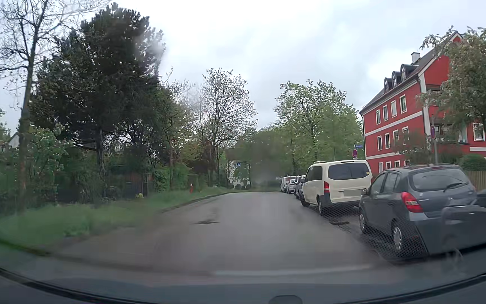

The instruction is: Follow the waypoints while adhering to traffic rules and regulations

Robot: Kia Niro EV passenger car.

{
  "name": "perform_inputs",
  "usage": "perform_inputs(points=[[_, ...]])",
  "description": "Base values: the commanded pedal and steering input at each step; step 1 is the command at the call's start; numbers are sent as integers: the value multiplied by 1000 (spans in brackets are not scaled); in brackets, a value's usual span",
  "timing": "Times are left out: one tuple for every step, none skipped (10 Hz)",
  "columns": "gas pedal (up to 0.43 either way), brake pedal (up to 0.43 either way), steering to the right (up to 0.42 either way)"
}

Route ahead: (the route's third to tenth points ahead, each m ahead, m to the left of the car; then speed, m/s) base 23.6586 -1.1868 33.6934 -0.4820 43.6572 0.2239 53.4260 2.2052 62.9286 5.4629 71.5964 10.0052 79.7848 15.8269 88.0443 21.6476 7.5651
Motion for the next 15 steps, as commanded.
perform_inputs(points=[[98,0,-3],[98,0,-3],[98,0,-3],[110,0,-3],[110,0,-3],[110,0,-3],[110,0,-4],[110,0,-9],[110,0,-15],[110,0,-15],[110,0,-13],[98,0,-10],[98,0,-5],[98,0,-1],[98,0,4]])
